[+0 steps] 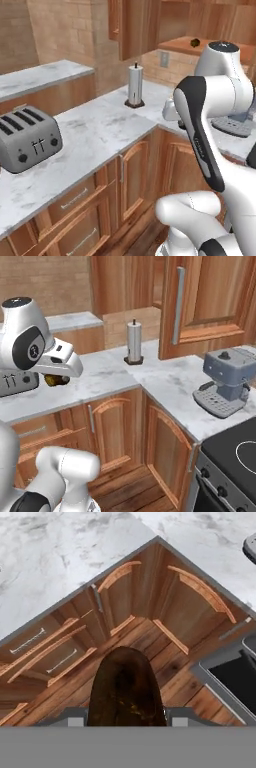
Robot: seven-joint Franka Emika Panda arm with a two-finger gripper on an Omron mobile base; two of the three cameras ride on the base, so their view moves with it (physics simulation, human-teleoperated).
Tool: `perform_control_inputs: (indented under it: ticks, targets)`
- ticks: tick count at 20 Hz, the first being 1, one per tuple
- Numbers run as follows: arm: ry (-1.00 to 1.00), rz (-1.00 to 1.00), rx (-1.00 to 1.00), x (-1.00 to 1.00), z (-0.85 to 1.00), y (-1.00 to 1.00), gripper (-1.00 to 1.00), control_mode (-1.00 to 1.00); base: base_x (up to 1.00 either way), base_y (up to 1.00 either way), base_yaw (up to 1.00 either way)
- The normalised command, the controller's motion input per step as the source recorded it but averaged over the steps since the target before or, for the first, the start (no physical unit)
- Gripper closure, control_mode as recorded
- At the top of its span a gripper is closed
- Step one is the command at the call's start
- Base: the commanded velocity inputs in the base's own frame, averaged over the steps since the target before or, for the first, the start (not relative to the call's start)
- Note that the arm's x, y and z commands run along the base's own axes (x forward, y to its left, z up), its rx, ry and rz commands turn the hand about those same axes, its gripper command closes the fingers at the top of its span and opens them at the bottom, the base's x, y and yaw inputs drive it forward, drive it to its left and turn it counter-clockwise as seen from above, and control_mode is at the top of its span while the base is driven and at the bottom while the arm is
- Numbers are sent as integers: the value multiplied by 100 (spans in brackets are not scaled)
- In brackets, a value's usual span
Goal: Pick the sweet potatos from the cabinet and place them in one bowl. Pick the potato from the sink and place it in the other bowl.
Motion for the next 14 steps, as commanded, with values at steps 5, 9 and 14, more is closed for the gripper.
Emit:
perform_control_inputs:
  ticks: [5,9,14]
  targets:
    - [0,0,0,0,0,0,100,100,-2,16,58]
    - [0,0,0,0,0,0,100,100,-4,23,50]
    - [0,0,0,0,0,0,100,100,2,53,30]
